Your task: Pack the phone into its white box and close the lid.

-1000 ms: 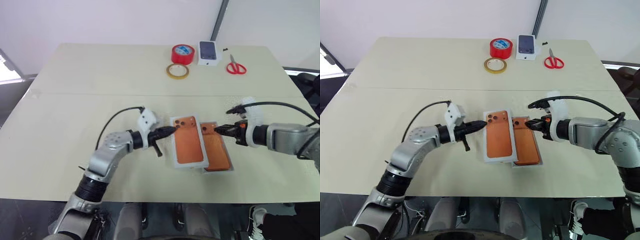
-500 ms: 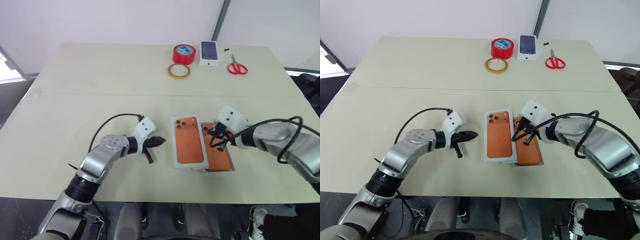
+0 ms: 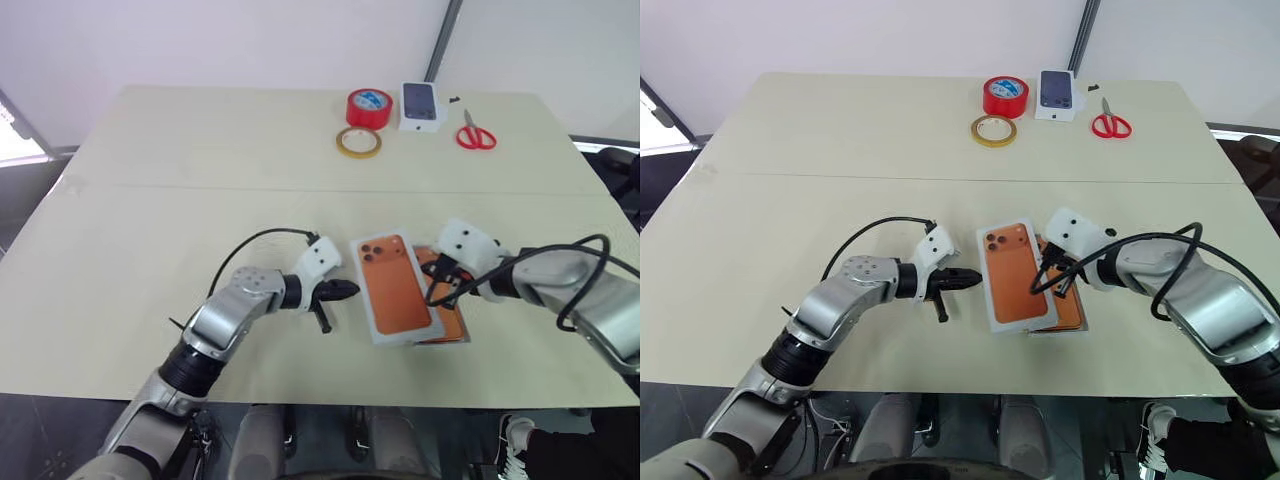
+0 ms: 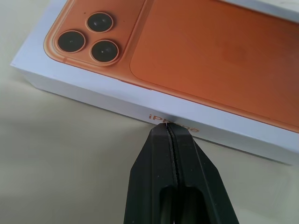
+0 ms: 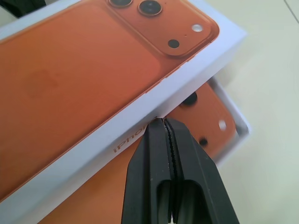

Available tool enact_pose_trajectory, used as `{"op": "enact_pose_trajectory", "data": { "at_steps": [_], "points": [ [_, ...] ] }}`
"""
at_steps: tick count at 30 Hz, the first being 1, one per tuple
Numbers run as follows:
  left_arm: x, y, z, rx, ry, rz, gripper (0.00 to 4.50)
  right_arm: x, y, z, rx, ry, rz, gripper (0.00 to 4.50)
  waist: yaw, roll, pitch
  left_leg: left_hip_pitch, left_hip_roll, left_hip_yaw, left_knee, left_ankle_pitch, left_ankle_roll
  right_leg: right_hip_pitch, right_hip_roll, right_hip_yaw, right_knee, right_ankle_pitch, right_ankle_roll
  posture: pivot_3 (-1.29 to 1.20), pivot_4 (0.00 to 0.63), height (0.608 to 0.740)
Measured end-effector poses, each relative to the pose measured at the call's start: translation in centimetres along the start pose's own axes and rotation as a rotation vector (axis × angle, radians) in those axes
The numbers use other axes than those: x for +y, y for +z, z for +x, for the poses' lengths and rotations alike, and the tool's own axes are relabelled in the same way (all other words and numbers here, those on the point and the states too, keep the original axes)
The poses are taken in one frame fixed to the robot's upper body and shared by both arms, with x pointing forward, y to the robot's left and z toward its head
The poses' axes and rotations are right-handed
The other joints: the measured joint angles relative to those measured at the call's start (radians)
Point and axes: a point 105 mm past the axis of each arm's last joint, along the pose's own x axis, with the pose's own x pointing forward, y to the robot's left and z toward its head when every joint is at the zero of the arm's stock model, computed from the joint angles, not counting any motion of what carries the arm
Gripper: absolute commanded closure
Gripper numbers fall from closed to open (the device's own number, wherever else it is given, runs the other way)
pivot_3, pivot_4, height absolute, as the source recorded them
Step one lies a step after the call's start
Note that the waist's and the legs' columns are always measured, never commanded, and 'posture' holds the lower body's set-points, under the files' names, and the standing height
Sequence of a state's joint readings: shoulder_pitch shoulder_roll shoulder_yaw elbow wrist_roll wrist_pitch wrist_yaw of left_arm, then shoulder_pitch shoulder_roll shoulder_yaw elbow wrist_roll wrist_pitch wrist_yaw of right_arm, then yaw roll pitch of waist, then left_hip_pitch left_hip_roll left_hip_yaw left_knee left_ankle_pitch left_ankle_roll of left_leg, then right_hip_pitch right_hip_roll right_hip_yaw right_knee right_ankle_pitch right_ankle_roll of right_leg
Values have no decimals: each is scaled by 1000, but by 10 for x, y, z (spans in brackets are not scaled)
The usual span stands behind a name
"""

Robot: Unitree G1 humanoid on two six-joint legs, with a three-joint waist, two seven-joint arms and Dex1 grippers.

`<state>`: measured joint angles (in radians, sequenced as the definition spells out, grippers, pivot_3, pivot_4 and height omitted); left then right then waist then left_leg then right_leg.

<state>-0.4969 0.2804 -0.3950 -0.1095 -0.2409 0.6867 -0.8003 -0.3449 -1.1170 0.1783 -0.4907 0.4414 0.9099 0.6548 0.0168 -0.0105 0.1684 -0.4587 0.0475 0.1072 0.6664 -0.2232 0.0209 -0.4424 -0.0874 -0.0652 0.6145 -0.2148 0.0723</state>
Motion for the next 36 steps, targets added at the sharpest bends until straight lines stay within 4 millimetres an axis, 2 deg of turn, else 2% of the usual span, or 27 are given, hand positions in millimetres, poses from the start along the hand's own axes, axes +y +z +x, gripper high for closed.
{"op": "enact_pose_trajectory", "data": {
  "at_steps": [5, 15, 36],
  "points": [
    [-7, 5, 13, -4, -52, -2, 4500, -2, -15, -6, 42, -18, 19, 4463, -4, 0, 0, 0, 0, 0, 0, 0, 0, 0, 1, 0, 1, 0, 0, 0, 150, 740],
    [-12, 9, 29, 2, -98, 14, 4500, -8, -26, -14, 69, -53, 34, 4463, -2, 0, 0, 0, 0, -1, 0, 0, 0, 0, 1, 0, 1, 0, 0, 0, 150, 740],
    [-3, 19, 36, -47, -57, -27, 4500, -12, -40, -8, 96, -81, 99, 4463, -3, 0, 0, 1, -1, -1, 1, 0, 0, 0, 2, 0, 2, 0, 0, 0, 150, 740]
  ]
}}
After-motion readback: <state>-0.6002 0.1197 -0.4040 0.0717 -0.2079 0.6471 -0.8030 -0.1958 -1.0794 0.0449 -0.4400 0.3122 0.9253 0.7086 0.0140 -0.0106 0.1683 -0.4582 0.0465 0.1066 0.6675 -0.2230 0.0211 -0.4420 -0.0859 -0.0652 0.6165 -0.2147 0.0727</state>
